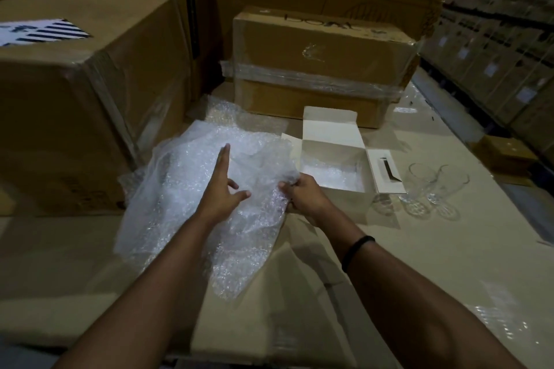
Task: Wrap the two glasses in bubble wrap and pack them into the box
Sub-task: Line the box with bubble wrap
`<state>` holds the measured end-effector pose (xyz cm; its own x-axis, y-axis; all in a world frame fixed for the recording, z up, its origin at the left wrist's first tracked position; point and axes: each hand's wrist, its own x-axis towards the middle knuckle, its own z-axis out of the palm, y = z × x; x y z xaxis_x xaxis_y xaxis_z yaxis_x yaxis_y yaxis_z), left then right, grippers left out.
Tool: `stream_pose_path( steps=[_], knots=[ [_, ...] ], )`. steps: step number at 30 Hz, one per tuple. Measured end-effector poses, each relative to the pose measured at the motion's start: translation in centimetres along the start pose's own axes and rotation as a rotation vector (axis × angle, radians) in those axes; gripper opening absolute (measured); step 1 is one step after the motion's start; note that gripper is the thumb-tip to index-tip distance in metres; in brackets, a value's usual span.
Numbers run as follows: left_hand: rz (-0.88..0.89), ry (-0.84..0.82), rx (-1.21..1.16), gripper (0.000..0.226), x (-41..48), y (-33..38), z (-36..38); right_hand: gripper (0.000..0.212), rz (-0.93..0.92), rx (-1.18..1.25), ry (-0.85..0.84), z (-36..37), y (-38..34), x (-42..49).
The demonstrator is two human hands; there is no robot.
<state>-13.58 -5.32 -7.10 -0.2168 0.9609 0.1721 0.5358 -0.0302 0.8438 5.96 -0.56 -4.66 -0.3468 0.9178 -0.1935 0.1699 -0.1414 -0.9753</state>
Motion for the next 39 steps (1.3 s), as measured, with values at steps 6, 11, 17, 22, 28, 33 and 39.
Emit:
stream_pose_path(
  steps=[6,11,17,22,28,33,39],
  knots=[
    [-0.136,0.114,0.066,0.018,2.7,0.8,-0.8,0.013,-0.034,-0.045,-0.037,1.1,-0.9,0.7],
    [-0.236,0.315,0.103,0.016,3.2,-0.8,-2.2,0.006,-0.051,-0.019,0.087,-0.1,0.0,1.1],
    [-0.253,0.34,0.142,0.022,3.0,-1.4,-2.6,0.009,-0.124,-0.009,0.117,-1.9,0.6,0.3],
    [0.06,0.351,0.543,0.057,1.6,-0.3,-2.0,0.031,-0.209,-0.23,-0.02,-0.3,1.6,0.3],
    [-0.078,0.46,1.032,0.047,2.0,1.9,-4.7,0.056,-0.236,-0.648,-0.023,3.4,1.9,1.2],
    [-0.284,0.196,1.301,0.023,2.5,1.8,-6.9,0.065,-0.135,-0.755,-0.035,5.3,2.1,1.9],
    [0.032,0.407,0.697,0.045,2.9,1.8,-8.3,0.059,-0.149,-0.744,0.023,5.2,2.0,1.7]
  ],
)
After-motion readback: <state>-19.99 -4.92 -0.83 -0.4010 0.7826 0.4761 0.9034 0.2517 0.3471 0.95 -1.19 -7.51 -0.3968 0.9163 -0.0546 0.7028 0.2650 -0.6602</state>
